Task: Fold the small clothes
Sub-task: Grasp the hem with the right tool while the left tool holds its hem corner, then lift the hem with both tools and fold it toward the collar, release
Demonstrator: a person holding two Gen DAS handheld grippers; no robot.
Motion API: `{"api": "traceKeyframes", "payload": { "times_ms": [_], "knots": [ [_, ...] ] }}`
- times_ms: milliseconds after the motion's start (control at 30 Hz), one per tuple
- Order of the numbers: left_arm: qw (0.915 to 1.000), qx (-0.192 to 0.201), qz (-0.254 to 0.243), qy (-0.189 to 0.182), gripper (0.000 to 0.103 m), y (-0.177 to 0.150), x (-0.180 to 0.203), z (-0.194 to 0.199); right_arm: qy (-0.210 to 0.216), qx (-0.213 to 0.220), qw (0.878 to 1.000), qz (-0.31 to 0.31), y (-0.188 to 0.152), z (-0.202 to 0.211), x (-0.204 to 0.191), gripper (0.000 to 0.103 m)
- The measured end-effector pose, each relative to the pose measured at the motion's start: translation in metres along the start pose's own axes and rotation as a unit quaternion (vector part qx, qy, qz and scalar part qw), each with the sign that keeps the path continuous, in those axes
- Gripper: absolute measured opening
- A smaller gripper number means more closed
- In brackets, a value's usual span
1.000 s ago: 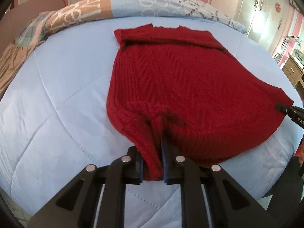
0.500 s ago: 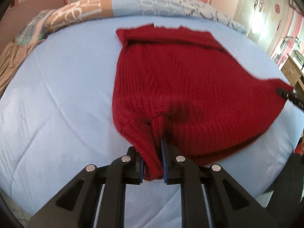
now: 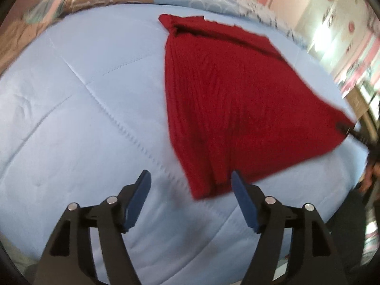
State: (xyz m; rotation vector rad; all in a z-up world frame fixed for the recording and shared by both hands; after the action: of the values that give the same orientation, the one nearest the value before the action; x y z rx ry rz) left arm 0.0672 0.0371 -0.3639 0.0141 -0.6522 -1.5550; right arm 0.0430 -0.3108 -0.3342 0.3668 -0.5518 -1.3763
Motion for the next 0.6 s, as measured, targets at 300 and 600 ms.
{"api": "traceKeyframes", "payload": {
  "times_ms": [300, 600],
  "knots": [
    [0.9965, -0.06, 0.043, -0.04, 0.016, 0.003, 0.015, -0.028, -0.009, -0.004, 1.0, 0.012, 0.0, 0.0, 0.0, 0.007],
    [1.0, -0.005, -0.001, -0.003, 0.013, 0.02, 0.028, -0.007, -0.009, 0.005, 1.0, 0.018, 0.003, 0.003, 0.0, 0.007]
  ]
}}
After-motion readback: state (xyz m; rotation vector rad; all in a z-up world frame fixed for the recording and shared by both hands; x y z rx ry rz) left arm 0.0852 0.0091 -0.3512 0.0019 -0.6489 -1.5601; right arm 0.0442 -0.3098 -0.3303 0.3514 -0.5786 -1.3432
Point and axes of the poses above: each gripper's, at about its wrist camera, not at the fingertips, and z roughly against the way its jaws point, x to its right, y to its top, the point moved 10 cm from there along -z, roughly the way its jaws point, and after that the axes turned 15 degrees about z, right-handed, at the moved point
